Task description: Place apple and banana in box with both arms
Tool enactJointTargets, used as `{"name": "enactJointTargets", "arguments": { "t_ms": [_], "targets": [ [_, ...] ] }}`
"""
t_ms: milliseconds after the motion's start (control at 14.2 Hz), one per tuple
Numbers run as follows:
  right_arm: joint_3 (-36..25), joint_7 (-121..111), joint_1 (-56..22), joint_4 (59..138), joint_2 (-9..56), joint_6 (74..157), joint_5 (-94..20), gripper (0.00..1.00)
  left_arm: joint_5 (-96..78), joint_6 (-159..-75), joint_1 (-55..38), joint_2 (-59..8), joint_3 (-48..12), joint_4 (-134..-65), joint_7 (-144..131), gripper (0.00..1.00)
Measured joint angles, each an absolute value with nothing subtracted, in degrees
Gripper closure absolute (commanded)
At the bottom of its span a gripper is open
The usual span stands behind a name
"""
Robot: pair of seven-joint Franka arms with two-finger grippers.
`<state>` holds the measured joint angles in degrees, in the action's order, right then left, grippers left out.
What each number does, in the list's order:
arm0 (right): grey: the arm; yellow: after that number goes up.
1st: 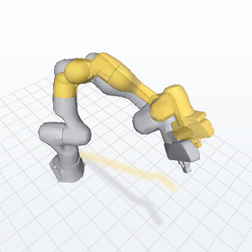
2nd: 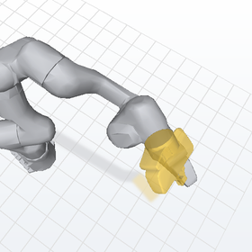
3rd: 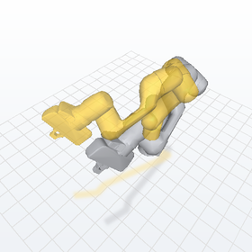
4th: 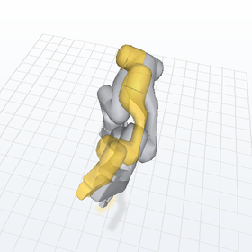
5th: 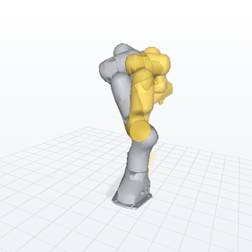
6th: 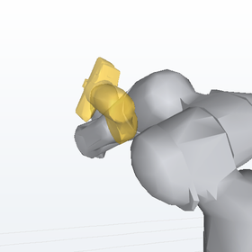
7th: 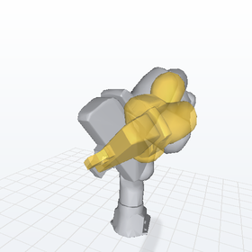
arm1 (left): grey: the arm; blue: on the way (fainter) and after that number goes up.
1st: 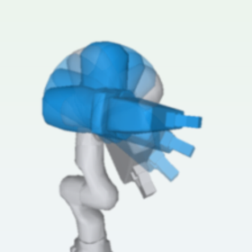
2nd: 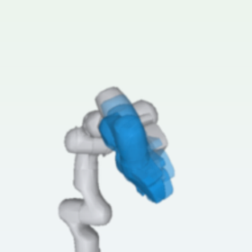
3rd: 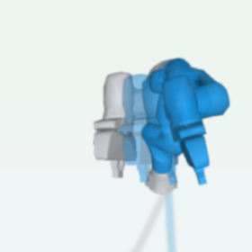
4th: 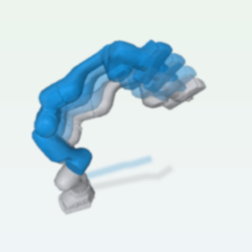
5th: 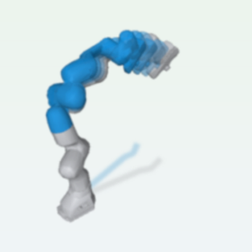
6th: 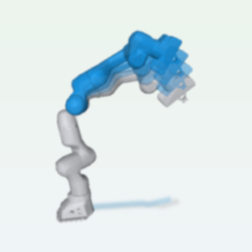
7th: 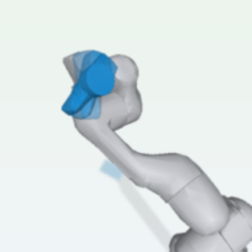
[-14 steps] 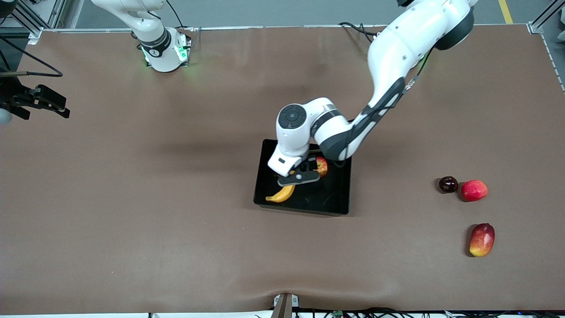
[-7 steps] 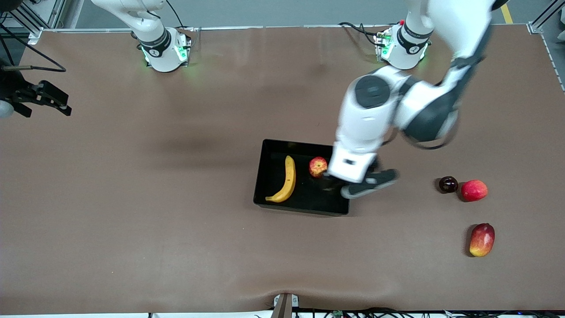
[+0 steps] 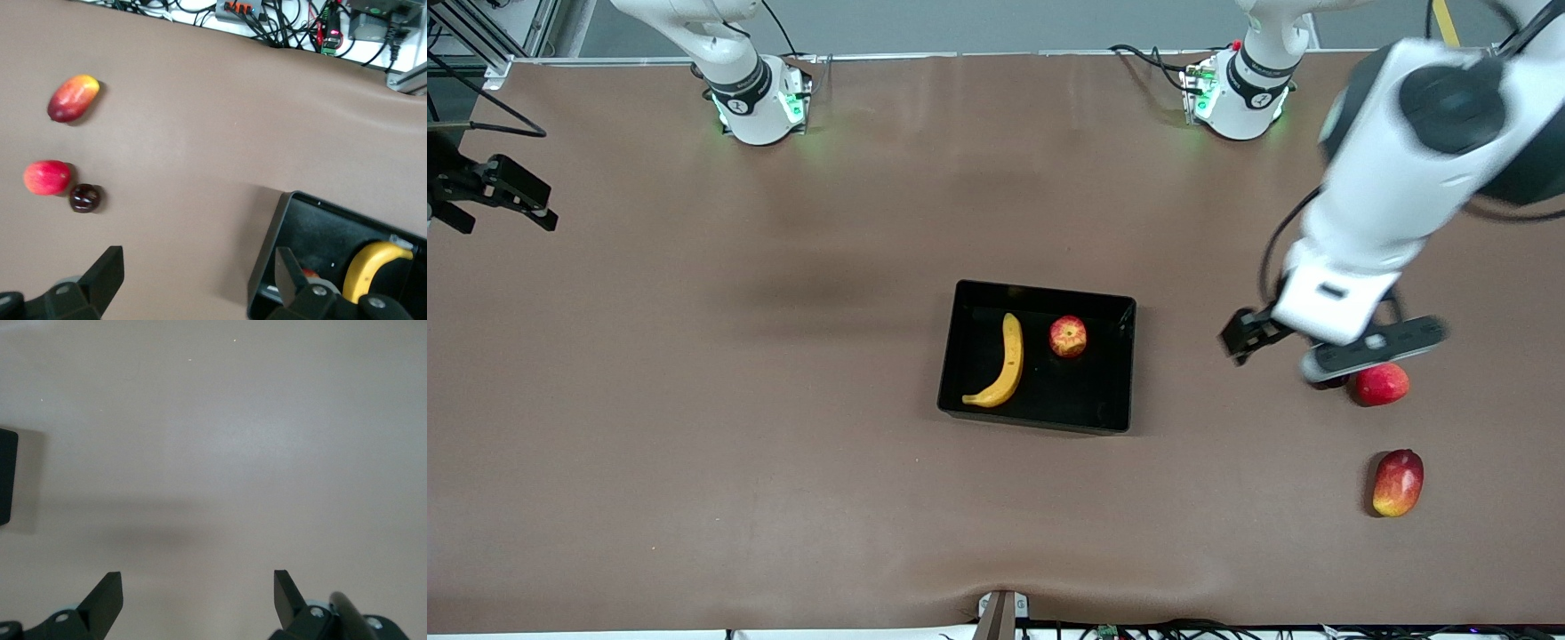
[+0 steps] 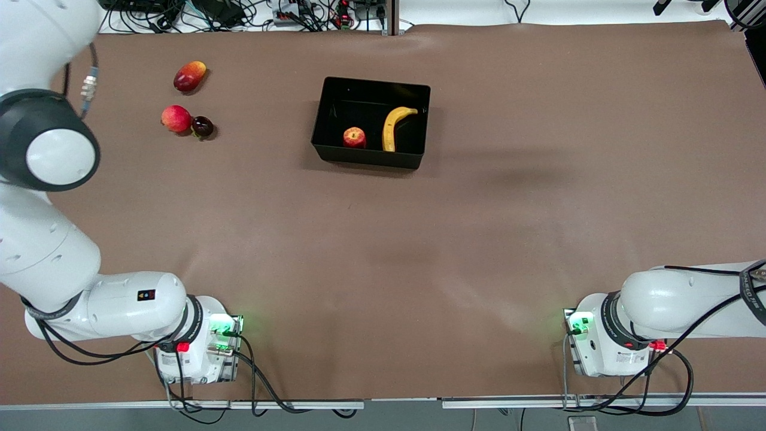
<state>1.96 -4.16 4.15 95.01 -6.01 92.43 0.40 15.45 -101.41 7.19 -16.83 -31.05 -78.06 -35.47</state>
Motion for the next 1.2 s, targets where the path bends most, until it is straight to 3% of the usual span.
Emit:
{"name": "enactJointTargets", "arguments": {
  "t_ms": [211, 704, 915, 1197],
  "targets": [
    [1.9, -4.2, 4.2, 95.0, -6.0, 92.4, 0.4, 0.0, 12.1, -95.7, 6.3, -11.0, -26.2, -78.2, -26.6, 0.0],
    [1.8, -4.2, 4.2, 95.0, -6.0, 92.3, 0.4, 0.0, 3.4, -86.8, -3.7, -2.1, -6.6, -81.4, -11.0, 0.0],
    [1.7, -4.2, 4.2, 95.0, -6.0, 92.3, 0.4, 0.0, 2.5, -86.7, -7.3, 2.1, -1.9, -86.3, -10.7, 0.0],
    [1.7, -4.2, 4.2, 95.0, -6.0, 92.3, 0.4, 0.0, 2.4, -87.4, -7.9, 5.7, -0.8, -90.8, -10.6, 0.0]
  ]
}}
